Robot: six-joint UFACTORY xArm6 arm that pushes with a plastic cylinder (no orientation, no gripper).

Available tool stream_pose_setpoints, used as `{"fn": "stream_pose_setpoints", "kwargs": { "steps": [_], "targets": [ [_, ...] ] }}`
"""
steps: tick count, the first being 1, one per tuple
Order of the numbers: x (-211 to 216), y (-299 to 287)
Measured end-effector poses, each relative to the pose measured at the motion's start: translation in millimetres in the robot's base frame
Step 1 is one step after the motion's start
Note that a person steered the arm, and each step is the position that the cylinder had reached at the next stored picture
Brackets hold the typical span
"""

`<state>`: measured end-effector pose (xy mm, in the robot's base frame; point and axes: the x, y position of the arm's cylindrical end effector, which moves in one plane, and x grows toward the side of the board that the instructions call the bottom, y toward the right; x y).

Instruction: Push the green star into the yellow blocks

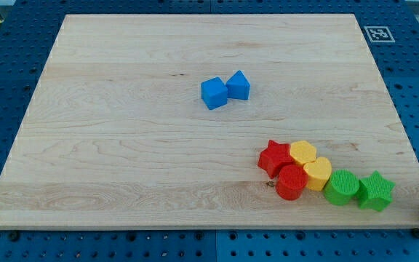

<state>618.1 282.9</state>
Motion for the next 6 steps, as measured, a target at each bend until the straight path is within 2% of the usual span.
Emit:
{"fn": "stream_pose_setpoints", "kwargs": {
  "steps": [2, 4, 6],
  "targets": [
    [-1.3, -46.8],
    [-40.6, -84.8],
    [-46.6, -89.2]
  ]
}}
